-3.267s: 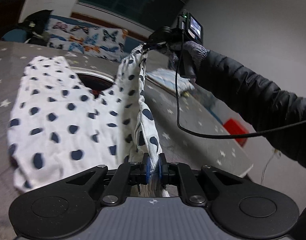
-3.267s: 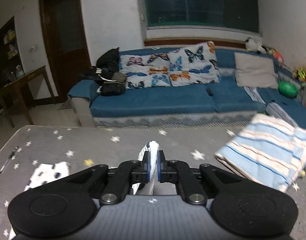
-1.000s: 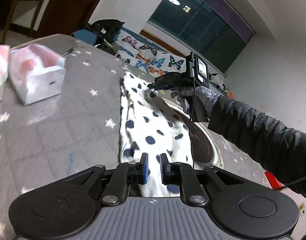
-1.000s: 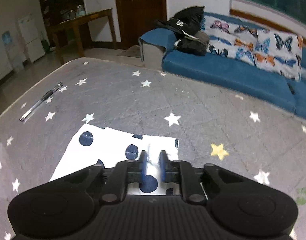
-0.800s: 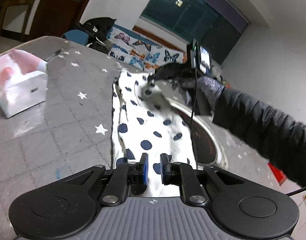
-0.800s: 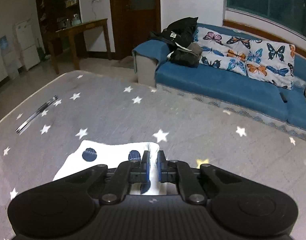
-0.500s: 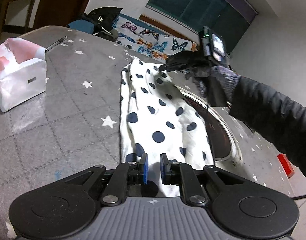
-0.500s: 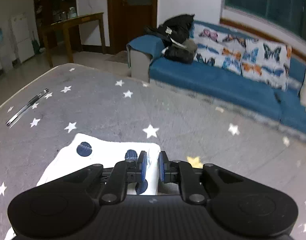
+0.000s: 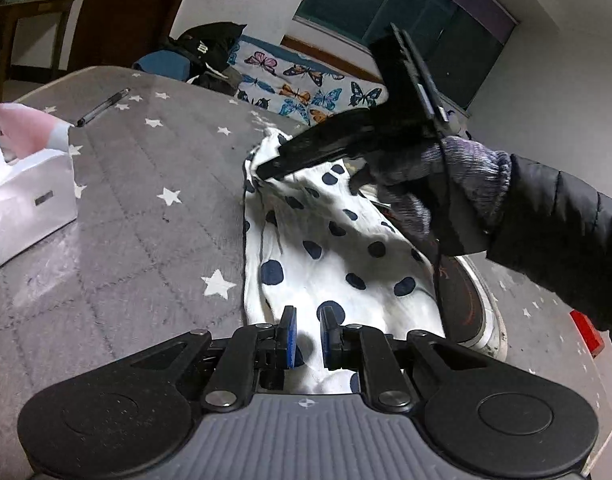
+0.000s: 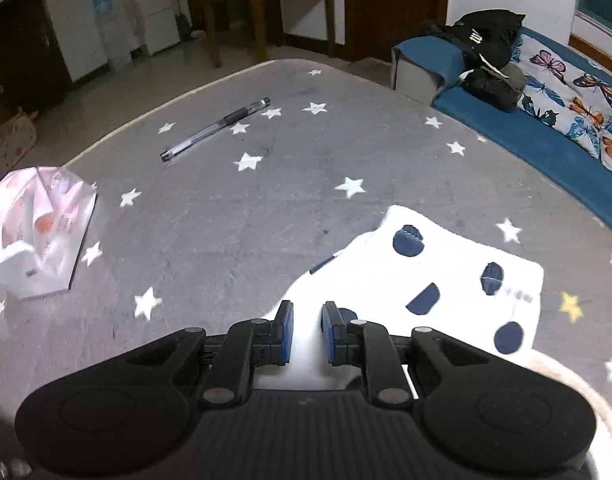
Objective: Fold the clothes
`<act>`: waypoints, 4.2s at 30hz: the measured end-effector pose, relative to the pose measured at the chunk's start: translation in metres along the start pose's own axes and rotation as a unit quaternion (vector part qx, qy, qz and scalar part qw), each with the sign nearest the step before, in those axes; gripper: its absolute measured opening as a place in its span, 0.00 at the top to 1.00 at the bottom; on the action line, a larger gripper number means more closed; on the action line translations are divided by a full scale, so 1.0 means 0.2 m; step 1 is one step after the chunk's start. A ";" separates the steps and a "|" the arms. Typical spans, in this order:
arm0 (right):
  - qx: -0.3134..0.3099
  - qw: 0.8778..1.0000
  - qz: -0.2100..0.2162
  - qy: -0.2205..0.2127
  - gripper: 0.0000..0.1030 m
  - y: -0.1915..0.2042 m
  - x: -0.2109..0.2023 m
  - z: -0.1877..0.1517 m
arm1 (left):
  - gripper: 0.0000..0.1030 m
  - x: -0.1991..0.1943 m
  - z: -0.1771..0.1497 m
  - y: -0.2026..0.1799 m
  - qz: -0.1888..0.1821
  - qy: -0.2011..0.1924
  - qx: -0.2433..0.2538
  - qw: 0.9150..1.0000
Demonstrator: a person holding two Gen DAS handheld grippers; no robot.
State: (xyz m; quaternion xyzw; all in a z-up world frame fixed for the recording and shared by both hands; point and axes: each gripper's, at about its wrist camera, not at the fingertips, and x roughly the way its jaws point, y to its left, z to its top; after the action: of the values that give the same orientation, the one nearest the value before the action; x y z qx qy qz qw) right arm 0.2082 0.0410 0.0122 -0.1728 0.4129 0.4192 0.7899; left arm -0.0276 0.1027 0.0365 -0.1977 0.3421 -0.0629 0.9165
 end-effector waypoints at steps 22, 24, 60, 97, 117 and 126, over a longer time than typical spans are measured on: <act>0.082 0.995 -0.046 -0.011 0.81 -0.31 -0.70 -0.58 | 0.87 0.02 0.04 -0.27 -0.010 0.014 0.064 0.998; 0.082 0.996 -0.035 -0.010 0.81 -0.30 -0.69 -0.62 | 0.87 0.05 0.05 -0.34 -0.019 0.022 0.073 0.997; 0.148 0.982 0.098 -0.057 0.72 -0.27 -0.63 -0.88 | 0.77 0.34 0.06 -0.32 -0.015 0.061 0.031 0.998; -0.021 0.999 -0.003 -0.030 0.79 -0.01 -0.67 -0.85 | 0.82 0.30 0.20 -0.04 0.069 0.022 0.033 0.997; -0.129 0.991 0.024 -0.019 0.58 0.41 -0.79 -0.99 | 0.82 -0.02 -0.17 -0.18 0.036 0.022 0.141 0.989; -0.150 0.987 0.041 -0.044 0.57 0.55 -0.89 -1.00 | 0.82 -0.22 -0.24 -0.28 -0.002 -0.004 0.167 0.986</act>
State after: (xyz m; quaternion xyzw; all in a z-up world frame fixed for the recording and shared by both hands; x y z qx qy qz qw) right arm -0.0370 -0.1098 0.0436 -0.2538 0.3164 0.5159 0.7545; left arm -0.0917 0.0480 0.0520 -0.0430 0.3230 -0.1203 0.9377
